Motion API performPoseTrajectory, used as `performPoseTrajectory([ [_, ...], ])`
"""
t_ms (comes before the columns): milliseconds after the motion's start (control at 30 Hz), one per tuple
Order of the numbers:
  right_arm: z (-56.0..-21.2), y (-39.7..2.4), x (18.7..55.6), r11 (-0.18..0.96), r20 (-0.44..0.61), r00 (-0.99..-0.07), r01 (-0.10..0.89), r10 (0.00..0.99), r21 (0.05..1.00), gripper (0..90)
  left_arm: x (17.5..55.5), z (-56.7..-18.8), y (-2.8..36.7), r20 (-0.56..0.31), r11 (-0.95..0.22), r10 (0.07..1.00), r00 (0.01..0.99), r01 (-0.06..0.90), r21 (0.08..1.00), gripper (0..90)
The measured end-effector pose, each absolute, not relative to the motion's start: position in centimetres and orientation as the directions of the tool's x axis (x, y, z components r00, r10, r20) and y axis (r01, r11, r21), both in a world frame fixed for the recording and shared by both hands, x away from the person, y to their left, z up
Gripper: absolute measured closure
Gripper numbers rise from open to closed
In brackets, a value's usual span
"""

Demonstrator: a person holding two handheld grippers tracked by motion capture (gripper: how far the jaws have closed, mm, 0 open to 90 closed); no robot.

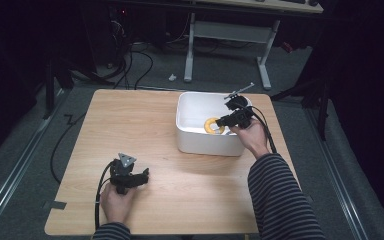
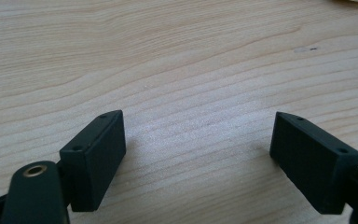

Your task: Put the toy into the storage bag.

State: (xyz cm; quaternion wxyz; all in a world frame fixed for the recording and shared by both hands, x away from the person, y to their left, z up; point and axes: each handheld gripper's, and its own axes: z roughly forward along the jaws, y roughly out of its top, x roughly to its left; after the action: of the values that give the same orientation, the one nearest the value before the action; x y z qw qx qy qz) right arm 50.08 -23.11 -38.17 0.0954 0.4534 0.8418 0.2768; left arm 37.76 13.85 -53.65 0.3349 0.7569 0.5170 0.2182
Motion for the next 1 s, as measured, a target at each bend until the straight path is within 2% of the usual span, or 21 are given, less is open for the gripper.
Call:
performPoseTrajectory([
  [67,-38.0,-23.2,50.0,0.422,0.116,-0.570,0.715,0.813,0.558,61.0,37.8,-53.7,13.9,-0.016,-0.241,0.929,0.370,0.637,0.732,18.5],
  [400,-36.8,-24.3,48.7,0.396,0.084,-0.552,0.687,0.829,0.609,54.6,37.8,-53.6,13.9,-0.016,-0.240,0.929,0.369,0.637,0.733,18.9],
  [1000,-34.8,-28.4,45.7,0.322,0.073,-0.505,0.648,0.860,0.690,50.8,37.8,-53.6,13.9,-0.016,-0.240,0.929,0.369,0.637,0.733,18.9],
])
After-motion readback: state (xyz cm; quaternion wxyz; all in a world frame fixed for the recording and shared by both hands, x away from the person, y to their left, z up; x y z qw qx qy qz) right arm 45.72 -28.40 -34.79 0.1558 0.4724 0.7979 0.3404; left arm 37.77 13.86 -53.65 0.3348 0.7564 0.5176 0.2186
